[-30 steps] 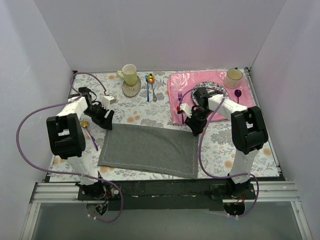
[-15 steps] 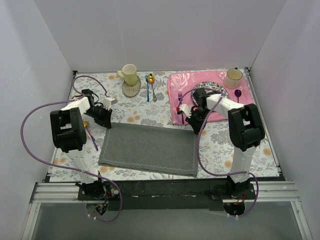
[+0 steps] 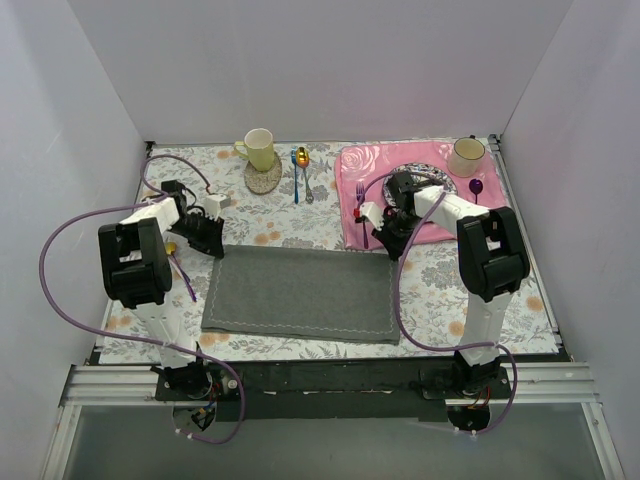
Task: Fold the napkin into a case and place the utensils inside
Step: Move the rectangle-folded napkin to the center of the board.
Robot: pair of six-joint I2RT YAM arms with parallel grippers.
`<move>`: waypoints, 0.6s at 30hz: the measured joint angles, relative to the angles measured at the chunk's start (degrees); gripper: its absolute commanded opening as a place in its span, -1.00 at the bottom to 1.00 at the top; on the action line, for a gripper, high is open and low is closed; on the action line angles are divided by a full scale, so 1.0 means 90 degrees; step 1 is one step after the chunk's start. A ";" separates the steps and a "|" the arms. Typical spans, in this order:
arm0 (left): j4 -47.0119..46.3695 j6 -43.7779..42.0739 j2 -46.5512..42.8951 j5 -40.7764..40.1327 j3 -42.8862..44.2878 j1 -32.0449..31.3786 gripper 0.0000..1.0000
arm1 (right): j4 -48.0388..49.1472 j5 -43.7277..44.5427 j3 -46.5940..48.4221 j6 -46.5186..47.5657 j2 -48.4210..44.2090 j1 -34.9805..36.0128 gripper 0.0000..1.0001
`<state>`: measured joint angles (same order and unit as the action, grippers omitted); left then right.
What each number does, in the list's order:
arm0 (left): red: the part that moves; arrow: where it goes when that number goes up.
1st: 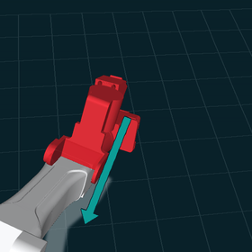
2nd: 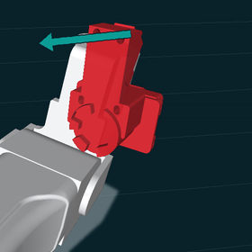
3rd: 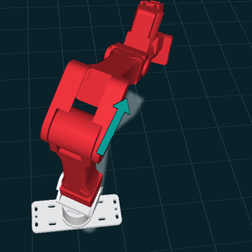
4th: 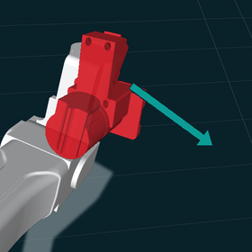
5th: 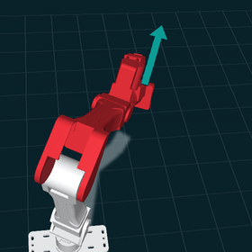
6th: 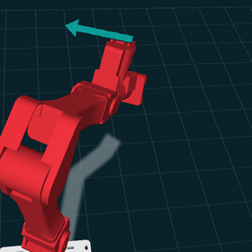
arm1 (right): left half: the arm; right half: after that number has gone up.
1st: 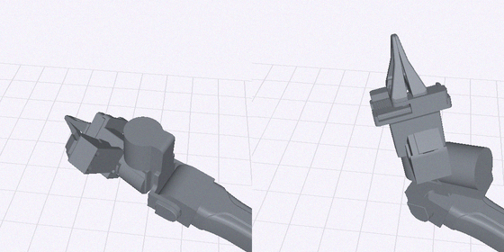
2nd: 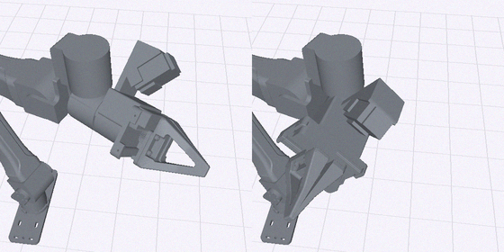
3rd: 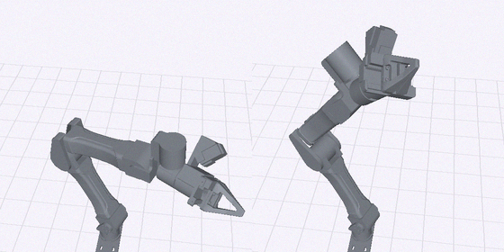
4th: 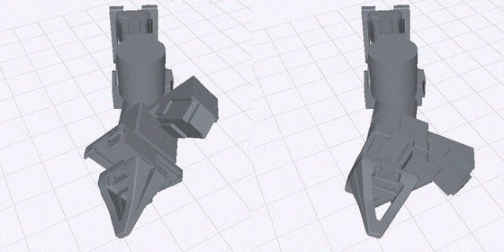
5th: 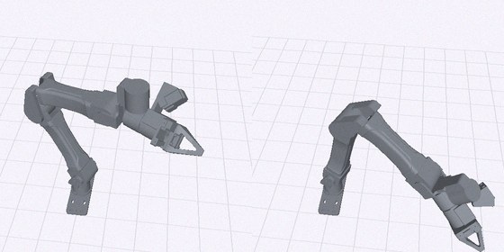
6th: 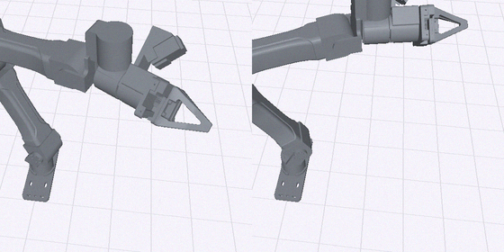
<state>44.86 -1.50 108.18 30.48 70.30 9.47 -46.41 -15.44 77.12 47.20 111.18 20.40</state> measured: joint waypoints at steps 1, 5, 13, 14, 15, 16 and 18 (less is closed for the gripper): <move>-0.0029 0.0080 -0.0024 0.0002 -0.0027 0.0007 -0.41 | 0.0058 0.0083 0.0051 -0.0007 0.0017 -0.0005 -0.58; -0.0102 0.0457 -0.0158 0.0002 -0.0070 0.0039 -0.15 | 0.0296 0.0435 0.0359 -0.0036 0.0126 -0.0068 -0.17; -0.0151 0.0930 -0.1491 0.0260 -0.0119 0.0313 0.96 | -0.0226 -0.0097 0.0865 -0.0495 -0.0410 -0.0126 0.82; -0.0177 0.1049 -0.1746 0.0352 -0.0117 0.0267 0.96 | -0.0301 -0.0330 0.0923 -0.0648 -0.0580 -0.0126 0.97; -0.0245 0.1236 -0.2045 0.0474 -0.0117 0.0187 0.96 | -0.0328 -0.0544 0.0996 -0.0850 -0.0765 -0.0126 0.97; -0.0345 0.1387 -0.2288 0.0578 -0.0117 0.0104 0.96 | -0.0291 -0.0731 0.1061 -0.1030 -0.0945 -0.0126 0.97; -0.0619 0.1707 -0.2754 0.0763 -0.0107 -0.0036 0.96 | -0.0005 -0.1044 0.1156 -0.1426 -0.1372 -0.0124 0.97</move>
<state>39.29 13.87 83.40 37.34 69.34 9.15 -46.46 -24.84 87.53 34.37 98.83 19.29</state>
